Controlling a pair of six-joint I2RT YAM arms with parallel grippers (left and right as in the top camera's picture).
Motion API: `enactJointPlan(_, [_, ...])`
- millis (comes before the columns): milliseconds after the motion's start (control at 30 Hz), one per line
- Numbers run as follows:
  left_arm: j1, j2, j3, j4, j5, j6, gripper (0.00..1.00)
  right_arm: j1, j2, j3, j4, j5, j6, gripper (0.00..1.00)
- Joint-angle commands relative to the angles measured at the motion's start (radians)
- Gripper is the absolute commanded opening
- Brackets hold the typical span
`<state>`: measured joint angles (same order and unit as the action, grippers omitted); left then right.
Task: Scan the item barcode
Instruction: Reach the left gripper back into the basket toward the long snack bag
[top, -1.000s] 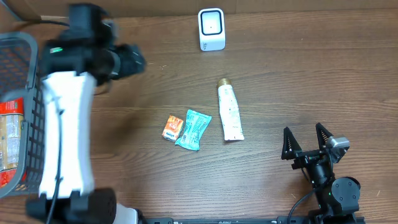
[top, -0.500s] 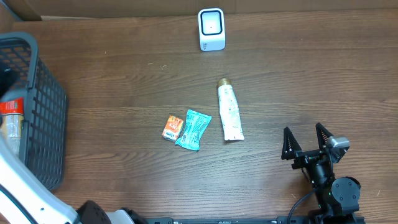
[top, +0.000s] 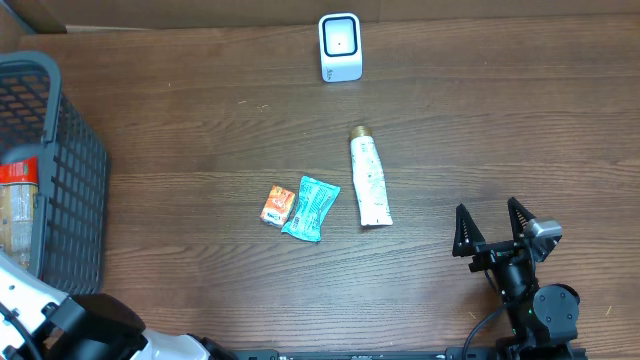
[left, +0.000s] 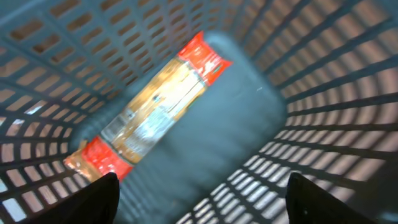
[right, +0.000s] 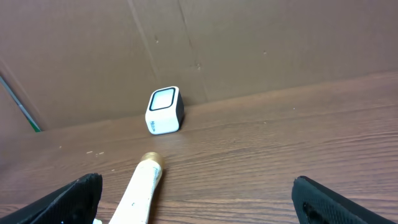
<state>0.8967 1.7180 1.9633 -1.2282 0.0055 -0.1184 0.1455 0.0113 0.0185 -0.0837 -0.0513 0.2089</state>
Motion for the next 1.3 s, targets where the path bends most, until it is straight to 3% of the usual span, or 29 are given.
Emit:
enactJointPlan(0, [0.028, 0.002, -0.064, 0.030, -0.024, 0.105, 0.77, 0.005, -0.008, -0.011, 0.003, 0.006, -0.001, 1.00])
enactJointPlan(167, [0.076, 0.005, -0.178, 0.112, -0.024, 0.169, 0.81, 0.005, -0.008, -0.011, 0.003, 0.006, 0.000, 1.00])
enactJointPlan(267, [0.106, 0.013, -0.233, 0.198, -0.024, 0.188, 1.00, 0.005, -0.008, -0.011, 0.003, 0.006, -0.001, 1.00])
enactJointPlan(567, [0.156, 0.109, -0.383, 0.483, -0.012, 0.246, 1.00, 0.005, -0.008, -0.011, 0.003, 0.006, 0.000, 1.00])
enactJointPlan(867, [0.156, 0.279, -0.389, 0.532, 0.073, 0.329, 1.00, 0.005, -0.008, -0.011, 0.003, 0.006, 0.000, 1.00])
enactJointPlan(1267, [0.156, 0.416, -0.389, 0.576, 0.060, 0.389, 1.00, 0.005, -0.008, -0.011, 0.003, 0.006, 0.000, 1.00])
